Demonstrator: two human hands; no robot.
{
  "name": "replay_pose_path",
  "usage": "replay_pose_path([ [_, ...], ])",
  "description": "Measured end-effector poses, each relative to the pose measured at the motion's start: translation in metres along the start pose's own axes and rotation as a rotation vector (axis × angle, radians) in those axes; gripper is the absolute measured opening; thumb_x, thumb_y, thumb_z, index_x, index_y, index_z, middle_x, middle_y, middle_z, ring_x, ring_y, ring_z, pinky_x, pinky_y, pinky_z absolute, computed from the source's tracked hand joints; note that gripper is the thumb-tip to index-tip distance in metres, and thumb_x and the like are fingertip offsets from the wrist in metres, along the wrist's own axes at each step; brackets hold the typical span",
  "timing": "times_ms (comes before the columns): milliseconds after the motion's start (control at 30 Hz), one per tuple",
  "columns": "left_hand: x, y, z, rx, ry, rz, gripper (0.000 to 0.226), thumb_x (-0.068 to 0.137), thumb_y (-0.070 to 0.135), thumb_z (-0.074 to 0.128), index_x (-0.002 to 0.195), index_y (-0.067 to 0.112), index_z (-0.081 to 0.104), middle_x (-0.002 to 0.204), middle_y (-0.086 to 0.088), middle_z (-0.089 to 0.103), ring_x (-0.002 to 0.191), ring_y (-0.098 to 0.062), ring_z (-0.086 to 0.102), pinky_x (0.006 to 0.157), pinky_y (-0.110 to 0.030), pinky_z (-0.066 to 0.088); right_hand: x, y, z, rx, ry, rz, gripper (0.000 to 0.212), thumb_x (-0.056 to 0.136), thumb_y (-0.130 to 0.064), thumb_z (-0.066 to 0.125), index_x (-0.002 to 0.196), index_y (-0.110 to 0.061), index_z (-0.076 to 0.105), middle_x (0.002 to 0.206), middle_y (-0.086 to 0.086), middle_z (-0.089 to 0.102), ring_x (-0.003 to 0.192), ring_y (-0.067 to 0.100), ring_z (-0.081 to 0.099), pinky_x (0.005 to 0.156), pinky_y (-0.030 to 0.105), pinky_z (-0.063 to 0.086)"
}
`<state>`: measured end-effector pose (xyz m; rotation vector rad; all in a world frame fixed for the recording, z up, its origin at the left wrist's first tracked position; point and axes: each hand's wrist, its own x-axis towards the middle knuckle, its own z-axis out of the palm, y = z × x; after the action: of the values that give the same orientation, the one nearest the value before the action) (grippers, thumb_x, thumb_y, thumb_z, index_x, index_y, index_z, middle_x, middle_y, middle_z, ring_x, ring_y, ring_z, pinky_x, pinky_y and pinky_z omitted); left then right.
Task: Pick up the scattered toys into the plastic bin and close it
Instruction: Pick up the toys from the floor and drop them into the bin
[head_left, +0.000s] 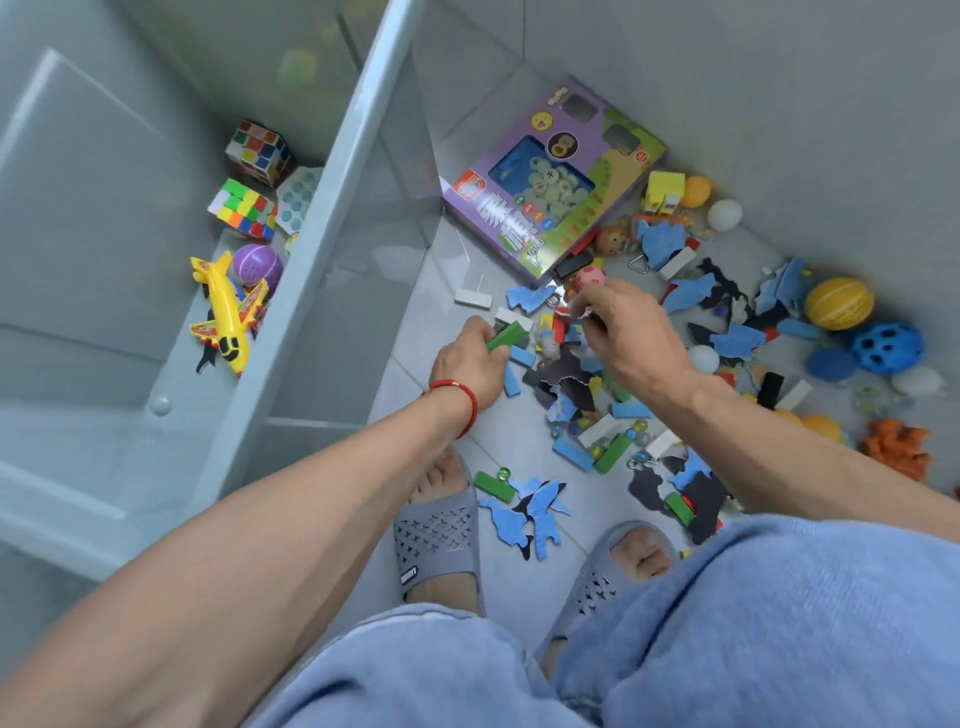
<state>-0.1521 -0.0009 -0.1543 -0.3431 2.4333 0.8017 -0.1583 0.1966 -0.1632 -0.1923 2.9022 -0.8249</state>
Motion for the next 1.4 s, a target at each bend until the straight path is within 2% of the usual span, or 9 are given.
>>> replay_pose_path([
  [267,-0.111,0.037,-0.093,-1.070,-0.254,-0.178,0.012,0.108,0.018,0.039,0.107,0.007,0.044,0.090,-0.020,0.059,0.052,-0.018,0.043,0.050,-0.033,0.051,0.015,-0.089,-0.109,0.445,0.138,0.330,0.022,0.092,-0.016,0.065,0.114,-0.011,0.064,0.096,0.005,0.072,0.065,0.018,0.074,0.066,0.040,0.063],
  [400,-0.144,0.020,-0.174,-1.243,0.027,0.015,0.006,0.106,0.011,0.042,0.103,0.006,0.044,0.090,-0.022,0.061,0.050,-0.017,0.048,0.050,-0.032,0.055,0.031,-0.186,-0.158,0.939,-0.046,0.265,0.015,0.096,-0.005,0.060,0.107,0.006,0.061,0.091,0.019,0.070,0.082,0.033,0.076,0.078,0.046,0.062],
  [533,-0.140,-0.025,-0.239,-1.001,0.421,-0.032,0.023,0.096,0.026,0.054,0.111,0.011,0.045,0.099,-0.019,0.055,0.068,-0.026,0.059,0.072,-0.042,0.060,0.043,-0.269,-0.182,1.258,-0.329,0.249,0.020,0.100,-0.009,0.052,0.115,0.004,0.054,0.113,0.028,0.065,0.105,0.044,0.068,0.089,0.049,0.059],
  [600,-0.133,-0.048,-0.252,-0.793,0.499,-0.151,0.053,0.074,0.045,0.061,0.116,0.014,0.051,0.125,-0.025,0.056,0.094,-0.033,0.065,0.086,-0.046,0.053,0.043,-0.290,-0.181,1.187,-0.438,0.254,0.040,0.100,-0.017,0.053,0.136,-0.003,0.043,0.141,0.034,0.043,0.119,0.052,0.056,0.091,0.053,0.057],
  [700,-0.149,-0.047,-0.246,-0.408,0.558,-0.110,0.069,0.083,0.036,0.058,0.148,0.019,0.040,0.148,-0.013,0.048,0.133,-0.030,0.049,0.111,-0.042,0.040,0.038,-0.277,-0.173,0.889,-0.398,0.243,0.035,0.100,-0.024,0.058,0.129,-0.006,0.049,0.135,0.029,0.048,0.110,0.042,0.063,0.084,0.051,0.060],
  [867,-0.163,-0.007,-0.200,-0.364,0.692,0.414,0.040,0.082,0.007,0.054,0.119,0.017,0.063,0.116,-0.001,0.067,0.106,-0.014,0.063,0.083,-0.012,0.048,0.017,-0.173,-0.171,0.146,-0.455,0.184,0.031,0.100,-0.028,0.055,0.123,-0.009,0.063,0.113,0.010,0.067,0.096,0.024,0.069,0.084,0.044,0.061],
  [967,-0.147,0.016,-0.151,-0.321,0.502,0.516,0.033,0.078,0.008,0.054,0.108,0.016,0.065,0.105,0.000,0.069,0.096,-0.013,0.065,0.078,-0.020,0.054,-0.005,-0.102,-0.161,-0.126,-0.478,0.255,0.027,0.097,-0.028,0.055,0.114,-0.011,0.067,0.108,0.009,0.071,0.095,0.026,0.069,0.086,0.044,0.060],
  [1167,-0.074,0.014,-0.045,-0.028,0.029,0.267,0.036,0.084,0.014,0.063,0.119,0.021,0.061,0.113,-0.001,0.060,0.110,-0.024,0.059,0.094,-0.031,0.046,-0.042,-0.004,-0.080,-0.331,-0.537,0.211,0.037,0.092,-0.016,0.055,0.129,-0.011,0.053,0.117,0.013,0.065,0.105,0.035,0.060,0.086,0.045,0.054],
  [1400,-0.012,0.011,0.032,0.249,-0.103,0.319,0.071,0.081,0.031,0.073,0.144,0.031,0.040,0.131,-0.011,0.044,0.122,-0.031,0.045,0.099,-0.039,0.046,-0.010,0.027,0.003,-0.420,-0.403,0.105,0.068,0.086,-0.009,0.059,0.146,-0.027,0.032,0.137,0.016,0.040,0.120,0.042,0.044,0.082,0.052,0.054],
])
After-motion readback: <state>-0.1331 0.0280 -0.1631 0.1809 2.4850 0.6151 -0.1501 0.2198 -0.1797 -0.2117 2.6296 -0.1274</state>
